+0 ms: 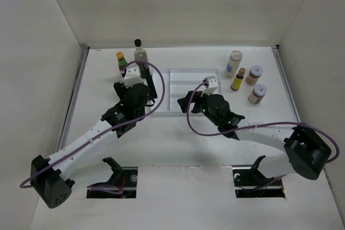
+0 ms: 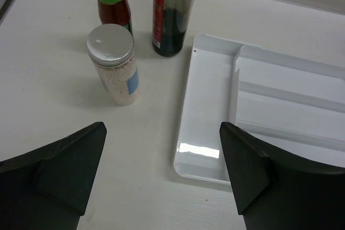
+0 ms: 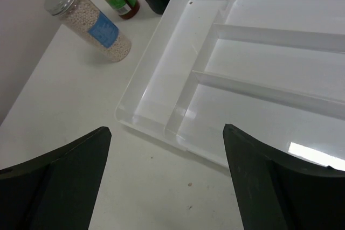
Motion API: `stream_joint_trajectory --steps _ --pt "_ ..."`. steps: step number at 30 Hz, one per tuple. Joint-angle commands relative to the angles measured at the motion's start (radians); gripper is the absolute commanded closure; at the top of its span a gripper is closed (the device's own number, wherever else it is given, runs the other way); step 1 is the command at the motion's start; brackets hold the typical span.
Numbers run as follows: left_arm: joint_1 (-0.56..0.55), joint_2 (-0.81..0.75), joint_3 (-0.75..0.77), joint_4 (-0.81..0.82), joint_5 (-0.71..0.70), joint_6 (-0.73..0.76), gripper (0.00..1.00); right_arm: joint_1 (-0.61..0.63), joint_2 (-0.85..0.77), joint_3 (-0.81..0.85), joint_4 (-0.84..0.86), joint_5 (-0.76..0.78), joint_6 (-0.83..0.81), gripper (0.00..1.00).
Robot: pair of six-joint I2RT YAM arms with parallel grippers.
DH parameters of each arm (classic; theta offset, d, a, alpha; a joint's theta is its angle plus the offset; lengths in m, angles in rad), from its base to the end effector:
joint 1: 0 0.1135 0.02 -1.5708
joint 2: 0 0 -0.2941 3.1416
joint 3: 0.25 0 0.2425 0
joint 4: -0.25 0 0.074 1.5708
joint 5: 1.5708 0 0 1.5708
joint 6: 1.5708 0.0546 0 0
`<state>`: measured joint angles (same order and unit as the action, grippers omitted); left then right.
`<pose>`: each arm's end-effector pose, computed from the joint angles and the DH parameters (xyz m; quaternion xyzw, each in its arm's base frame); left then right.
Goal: Organize the condiment bottles
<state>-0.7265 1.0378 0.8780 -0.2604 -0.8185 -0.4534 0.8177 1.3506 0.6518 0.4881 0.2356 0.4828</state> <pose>0.1862 -0.1122 0.3432 -0.1097 0.7920 -0.0003 0.6005 0.2135 0.2091 0.2687 -0.0558 0.7737 0.3053 0.5524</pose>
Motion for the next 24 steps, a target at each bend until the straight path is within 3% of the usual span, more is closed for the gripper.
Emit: stream_joint_trajectory --steps 1,3,5,6,8,12,14,17,24 --pt "0.022 -0.041 -0.034 0.081 0.038 -0.001 0.12 0.001 -0.007 -0.012 0.078 -0.012 -0.016 0.09" --pt "0.035 -0.054 -0.036 0.095 0.051 0.002 0.12 0.002 -0.024 -0.029 0.098 -0.027 -0.016 0.24" --pt "0.054 -0.058 -0.037 0.11 0.047 0.007 0.13 0.001 -0.039 -0.038 0.107 -0.051 -0.023 0.74" --pt "0.066 -0.052 -0.036 0.113 0.039 0.007 0.13 0.001 -0.05 -0.04 0.099 -0.056 -0.024 0.86" --pt "0.097 -0.032 -0.024 0.113 0.03 0.009 0.13 0.001 -0.064 -0.041 0.083 -0.055 -0.029 0.92" --pt "0.17 0.051 0.048 0.084 0.039 0.007 0.1 0.002 -0.028 -0.046 0.112 -0.051 -0.032 0.79" --pt "0.203 0.099 0.084 0.066 0.025 0.007 0.07 0.002 -0.007 -0.038 0.116 -0.059 -0.033 0.62" --pt "0.253 0.168 0.117 0.061 0.027 0.005 0.06 0.002 -0.004 -0.037 0.119 -0.064 -0.036 0.46" --pt "0.307 0.309 0.144 0.108 0.036 0.001 0.05 0.007 -0.007 -0.035 0.119 -0.07 -0.055 0.2"
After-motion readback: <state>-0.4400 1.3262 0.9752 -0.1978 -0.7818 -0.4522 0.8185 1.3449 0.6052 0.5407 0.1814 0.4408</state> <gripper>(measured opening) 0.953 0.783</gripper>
